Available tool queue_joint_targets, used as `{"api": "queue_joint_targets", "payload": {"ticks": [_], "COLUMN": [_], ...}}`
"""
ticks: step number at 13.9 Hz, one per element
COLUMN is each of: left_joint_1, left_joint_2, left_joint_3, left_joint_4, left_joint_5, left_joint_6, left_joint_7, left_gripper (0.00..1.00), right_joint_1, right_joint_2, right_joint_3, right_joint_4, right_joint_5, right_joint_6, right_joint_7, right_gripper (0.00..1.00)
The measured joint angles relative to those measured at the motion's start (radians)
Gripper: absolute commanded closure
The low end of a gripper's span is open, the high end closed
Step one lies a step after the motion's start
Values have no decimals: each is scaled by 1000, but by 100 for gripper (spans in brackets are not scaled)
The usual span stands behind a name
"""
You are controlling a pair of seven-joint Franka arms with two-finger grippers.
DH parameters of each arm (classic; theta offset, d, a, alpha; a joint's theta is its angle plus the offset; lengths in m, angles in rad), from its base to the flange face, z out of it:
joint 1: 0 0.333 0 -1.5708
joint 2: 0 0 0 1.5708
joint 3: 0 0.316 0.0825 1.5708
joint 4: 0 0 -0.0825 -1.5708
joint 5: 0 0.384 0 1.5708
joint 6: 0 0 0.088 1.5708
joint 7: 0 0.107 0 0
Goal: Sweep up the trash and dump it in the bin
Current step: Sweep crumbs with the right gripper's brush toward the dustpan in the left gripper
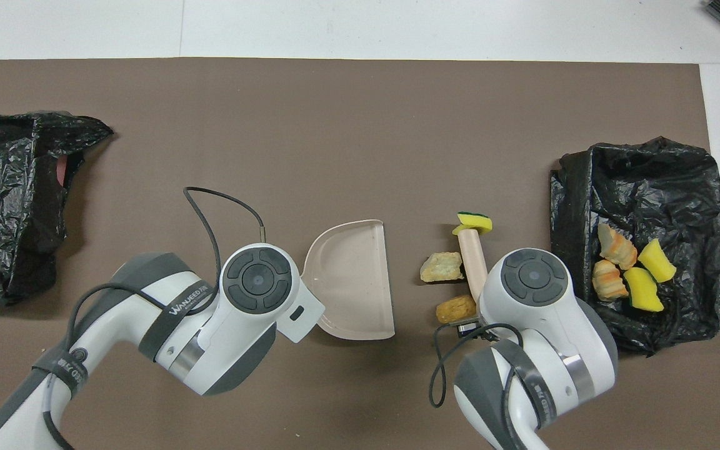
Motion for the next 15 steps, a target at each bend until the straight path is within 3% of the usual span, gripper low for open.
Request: {"api": "queue_joint_targets", "payload": {"ticks": [4,10,13,15], "left_joint_1": [0,2,10,22], "left_joint_2": [0,0,0,0], "left_joint_3": [0,2,7,11], "left_joint_4": [-19,-21,-21,-21], "left_joint_5": [0,-1,-1,-1], "left_joint_6": [8,8,8,8], "left_joint_7": [-60,-87,-90,-90], "left_gripper": [100,100,100,100], "right_joint_1": [63,94,88,77], "right_joint_2": [78,125,108,52], "right_joint_3": [10,133,129,75], "right_joint_4": [24,124,198,225], "right_joint_5": [97,345,355,348], "right_joint_6": [82,107,19,-87], "right_joint_7": [38,33,27,-13], "right_gripper": [100,100,100,100]}}
